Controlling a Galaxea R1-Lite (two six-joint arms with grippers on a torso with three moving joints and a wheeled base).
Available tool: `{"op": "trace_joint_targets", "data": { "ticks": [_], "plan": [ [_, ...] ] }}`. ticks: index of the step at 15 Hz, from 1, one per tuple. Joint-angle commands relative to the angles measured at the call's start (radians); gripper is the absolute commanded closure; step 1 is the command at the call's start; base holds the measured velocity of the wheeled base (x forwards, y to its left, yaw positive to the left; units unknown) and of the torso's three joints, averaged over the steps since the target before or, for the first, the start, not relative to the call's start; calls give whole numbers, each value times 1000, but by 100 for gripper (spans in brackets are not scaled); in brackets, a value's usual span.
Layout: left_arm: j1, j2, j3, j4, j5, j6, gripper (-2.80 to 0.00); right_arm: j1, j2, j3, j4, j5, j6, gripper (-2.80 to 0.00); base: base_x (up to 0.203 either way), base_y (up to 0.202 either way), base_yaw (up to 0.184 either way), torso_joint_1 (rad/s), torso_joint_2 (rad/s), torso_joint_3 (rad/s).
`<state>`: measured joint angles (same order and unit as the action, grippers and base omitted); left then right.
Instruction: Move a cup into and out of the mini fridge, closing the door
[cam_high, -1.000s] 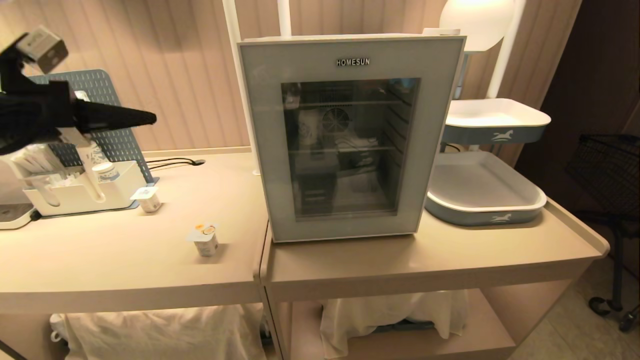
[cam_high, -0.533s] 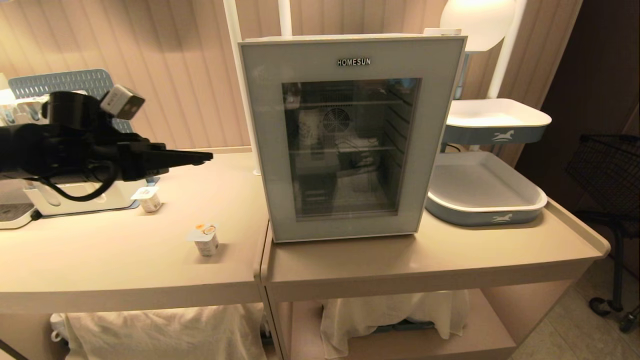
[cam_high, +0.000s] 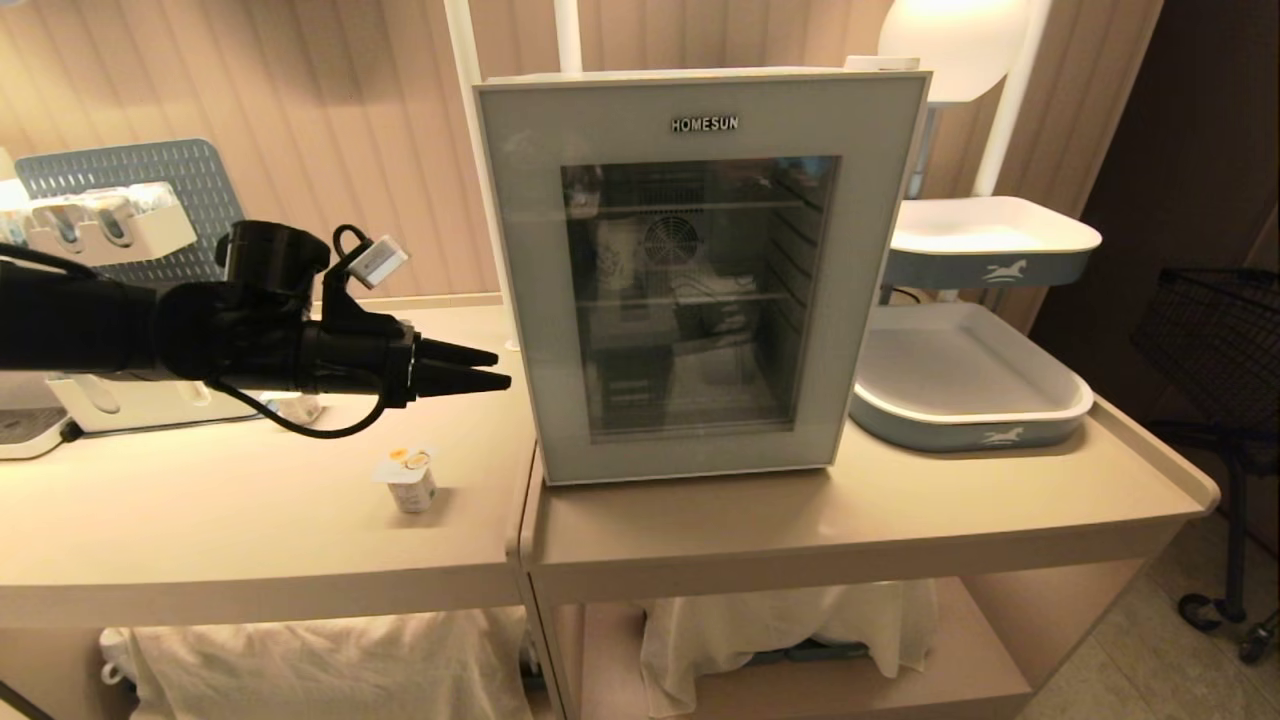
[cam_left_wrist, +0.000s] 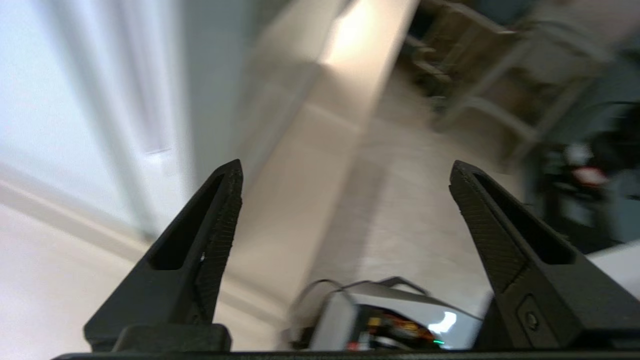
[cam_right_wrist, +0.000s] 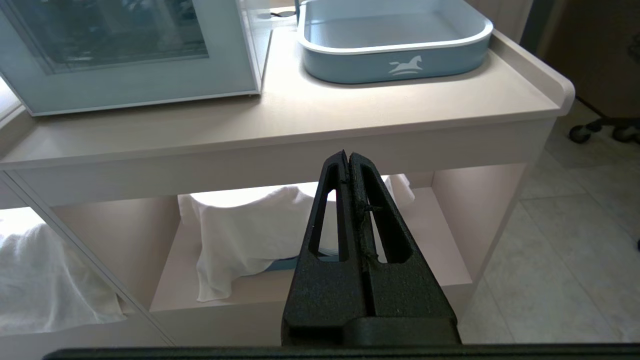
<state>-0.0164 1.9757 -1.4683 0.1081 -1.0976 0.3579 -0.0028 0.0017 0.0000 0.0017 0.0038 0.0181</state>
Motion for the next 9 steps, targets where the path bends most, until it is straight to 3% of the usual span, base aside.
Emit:
{"op": "trace_joint_targets", "data": {
  "ticks": [1,3,7,9],
  "plan": [
    [-8,-4,11,-37,64,2,-280,0,0,0,0,1,0,0,0,0,0,0,0,0],
    [-35,10,28,-124,151,-7,-280,0,0,0,0,1,0,0,0,0,0,0,0,0],
    [-94,25,76,-287,213,-113,-280,0,0,0,0,1,0,0,0,0,0,0,0,0],
    [-112,52,79,-385,297,-128,-280,0,0,0,0,1,0,0,0,0,0,0,0,0]
  ]
}}
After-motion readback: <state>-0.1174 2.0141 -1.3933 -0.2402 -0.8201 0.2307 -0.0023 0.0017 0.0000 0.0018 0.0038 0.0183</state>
